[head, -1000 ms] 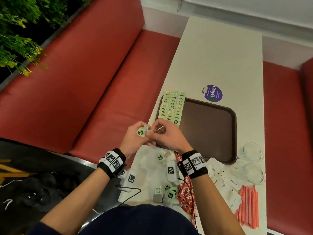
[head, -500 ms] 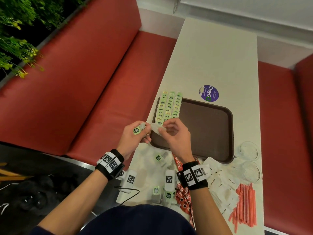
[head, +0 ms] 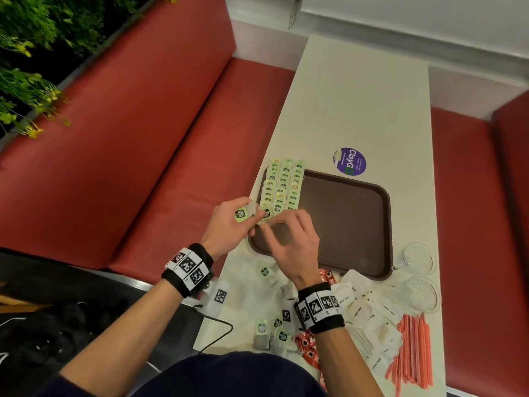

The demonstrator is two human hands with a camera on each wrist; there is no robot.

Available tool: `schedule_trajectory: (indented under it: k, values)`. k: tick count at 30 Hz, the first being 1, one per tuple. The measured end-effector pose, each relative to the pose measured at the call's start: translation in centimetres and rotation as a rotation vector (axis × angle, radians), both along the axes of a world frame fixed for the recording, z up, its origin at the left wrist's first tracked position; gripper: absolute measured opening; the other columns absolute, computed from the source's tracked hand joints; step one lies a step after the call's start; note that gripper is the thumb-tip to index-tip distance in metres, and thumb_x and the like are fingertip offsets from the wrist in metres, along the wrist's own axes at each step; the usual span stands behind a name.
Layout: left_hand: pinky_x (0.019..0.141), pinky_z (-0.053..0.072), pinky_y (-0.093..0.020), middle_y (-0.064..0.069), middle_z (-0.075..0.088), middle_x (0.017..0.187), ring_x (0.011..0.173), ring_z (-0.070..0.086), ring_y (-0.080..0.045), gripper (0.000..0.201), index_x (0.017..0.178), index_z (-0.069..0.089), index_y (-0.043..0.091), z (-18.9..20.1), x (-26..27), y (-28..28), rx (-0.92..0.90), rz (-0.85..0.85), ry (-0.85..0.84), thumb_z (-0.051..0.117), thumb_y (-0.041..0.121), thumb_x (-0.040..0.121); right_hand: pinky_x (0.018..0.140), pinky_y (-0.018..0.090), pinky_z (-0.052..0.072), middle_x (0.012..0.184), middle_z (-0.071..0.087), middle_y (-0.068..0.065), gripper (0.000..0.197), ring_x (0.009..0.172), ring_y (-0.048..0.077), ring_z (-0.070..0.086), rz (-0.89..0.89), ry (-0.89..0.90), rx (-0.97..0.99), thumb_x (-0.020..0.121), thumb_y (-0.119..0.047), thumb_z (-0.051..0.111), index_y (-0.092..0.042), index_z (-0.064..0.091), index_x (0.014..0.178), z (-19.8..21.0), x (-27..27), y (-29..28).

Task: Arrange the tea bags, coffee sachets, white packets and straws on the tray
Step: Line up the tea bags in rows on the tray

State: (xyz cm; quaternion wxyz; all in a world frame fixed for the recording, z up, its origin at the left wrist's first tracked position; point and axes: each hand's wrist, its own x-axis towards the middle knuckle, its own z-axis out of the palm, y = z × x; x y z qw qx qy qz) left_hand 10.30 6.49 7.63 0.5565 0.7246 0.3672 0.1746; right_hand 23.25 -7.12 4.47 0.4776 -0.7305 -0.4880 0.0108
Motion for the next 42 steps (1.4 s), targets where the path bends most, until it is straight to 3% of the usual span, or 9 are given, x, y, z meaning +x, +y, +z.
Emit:
schedule_trajectory:
  k: [2,5,8,14,19,23,33,38,42]
  values:
    - [0.057,0.047,-0.021,0.007,0.069,0.072,0.051,0.059,-0.007,0.012,0.091,0.073,0.024,0.4,0.0,0.2,0.134,-0.054,0.022,0.076,0.029,0.101,0.087,0.020,0.052,0.114,0.067,-0.005,0.023,0.101,0.009,0.066,-0.085,0.206,0.012,0.095,-0.022,0.084,-0.016,0.064,0.104,0.3,0.1,-0.1]
    - [0.057,0.046,-0.018,0.007,0.068,0.086,0.053,0.064,-0.010,0.010,0.093,0.073,0.023,0.2,0.0,0.4,0.213,-0.111,0.035,0.077,0.028,0.101,0.089,0.026,0.059,0.110,0.076,-0.006,0.023,0.102,0.015,0.075,0.000,0.558,-0.026,0.098,-0.014,0.081,-0.017,0.059,0.102,0.5,0.4,-0.4]
    - [0.056,0.050,-0.022,0.008,0.069,0.088,0.056,0.066,-0.012,0.008,0.094,0.073,0.024,-0.4,0.3,0.3,0.172,-0.092,0.022,0.078,0.027,0.100,0.086,0.026,0.059,0.097,0.076,-0.002,0.018,0.094,0.018,0.075,0.034,0.648,-0.050,0.098,-0.010,0.081,-0.015,0.063,0.096,0.1,0.7,-0.8]
    - [0.061,0.049,-0.035,-0.011,0.073,0.074,0.063,0.060,-0.024,0.010,0.096,0.075,0.024,-2.5,-0.6,-0.3,-0.144,0.072,-0.023,0.079,0.033,0.098,0.086,0.019,0.057,0.095,0.078,-0.009,0.016,0.093,0.006,0.074,-0.178,0.610,-0.157,0.096,-0.016,0.081,-0.025,0.068,0.098,-3.4,2.5,-0.3]
    - [0.056,0.047,-0.032,-0.009,0.070,0.078,0.067,0.059,-0.022,0.018,0.101,0.073,0.010,-3.6,-1.7,-1.1,-0.309,0.166,-0.108,0.085,0.022,0.094,0.083,0.025,0.061,0.090,0.075,-0.010,0.014,0.086,0.001,0.072,-0.327,0.569,-0.203,0.097,-0.007,0.076,-0.019,0.069,0.098,-7.9,3.6,1.7]
    - [0.056,0.047,-0.029,-0.007,0.068,0.077,0.067,0.058,-0.020,0.025,0.106,0.071,0.004,-3.8,-2.4,-1.3,-0.354,0.185,-0.136,0.086,0.020,0.093,0.080,0.024,0.058,0.089,0.074,-0.007,0.011,0.084,0.002,0.070,-0.313,0.518,-0.265,0.099,-0.006,0.073,-0.016,0.068,0.101,-9.6,3.2,3.4]
    - [0.062,0.049,-0.031,-0.005,0.070,0.087,0.078,0.062,-0.022,0.028,0.113,0.071,0.004,-3.9,-2.9,-1.1,-0.438,0.174,-0.159,0.082,0.023,0.096,0.086,0.039,0.061,0.099,0.069,0.002,0.010,0.087,0.015,0.068,-0.322,0.368,-0.353,0.099,-0.009,0.074,-0.018,0.071,0.102,-11.2,3.0,4.6]
    - [0.062,0.049,-0.029,-0.012,0.067,0.097,0.083,0.063,-0.023,0.029,0.119,0.067,0.001,-3.5,-2.7,-1.1,-0.562,0.156,-0.202,0.073,0.024,0.103,0.088,0.042,0.060,0.105,0.066,0.001,0.007,0.090,0.017,0.067,-0.315,0.315,-0.433,0.100,-0.015,0.074,-0.018,0.071,0.105,-11.0,3.0,4.8]
    - [0.061,0.047,-0.030,-0.016,0.066,0.101,0.080,0.062,-0.024,0.025,0.125,0.061,-0.007,-3.3,-2.5,-1.0,-0.646,0.147,-0.218,0.047,0.006,0.110,0.085,0.037,0.060,0.105,0.068,-0.002,0.005,0.087,0.011,0.067,-0.313,0.330,-0.369,0.102,-0.025,0.071,-0.021,0.072,0.105,-8.8,2.7,4.4]
